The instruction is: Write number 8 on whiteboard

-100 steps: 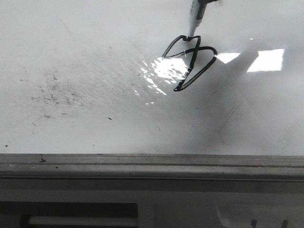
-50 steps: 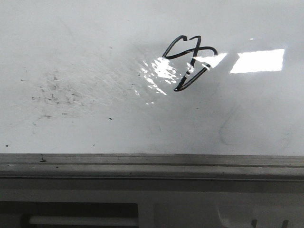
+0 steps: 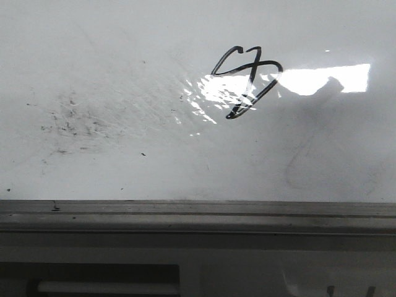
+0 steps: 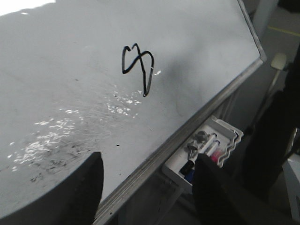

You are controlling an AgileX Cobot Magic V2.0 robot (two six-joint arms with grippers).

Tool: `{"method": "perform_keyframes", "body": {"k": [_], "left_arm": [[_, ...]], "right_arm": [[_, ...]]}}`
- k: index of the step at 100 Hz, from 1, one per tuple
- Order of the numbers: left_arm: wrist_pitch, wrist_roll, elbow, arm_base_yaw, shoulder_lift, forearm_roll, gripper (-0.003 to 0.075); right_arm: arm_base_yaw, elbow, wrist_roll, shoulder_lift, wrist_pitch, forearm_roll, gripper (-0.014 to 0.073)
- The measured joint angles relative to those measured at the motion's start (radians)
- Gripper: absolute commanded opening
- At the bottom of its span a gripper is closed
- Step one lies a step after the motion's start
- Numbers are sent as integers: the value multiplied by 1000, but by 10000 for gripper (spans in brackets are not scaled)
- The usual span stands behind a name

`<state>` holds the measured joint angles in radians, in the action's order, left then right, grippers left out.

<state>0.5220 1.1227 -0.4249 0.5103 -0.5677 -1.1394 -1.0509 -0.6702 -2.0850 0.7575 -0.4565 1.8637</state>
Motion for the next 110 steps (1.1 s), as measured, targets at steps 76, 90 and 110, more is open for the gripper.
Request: {"method": "perform_keyframes", "body": {"k": [76, 90, 110], "left_arm": [[165, 481, -132, 215, -354, -180, 375], [163, 485, -132, 215, -355, -182, 375], [163, 486, -132, 215, -374, -182, 351]], "right_arm": [[-4, 174, 54, 174, 656, -34, -71], [-4, 174, 58, 185, 670, -34, -71], [0, 174, 58, 188, 677, -34, -71]]}}
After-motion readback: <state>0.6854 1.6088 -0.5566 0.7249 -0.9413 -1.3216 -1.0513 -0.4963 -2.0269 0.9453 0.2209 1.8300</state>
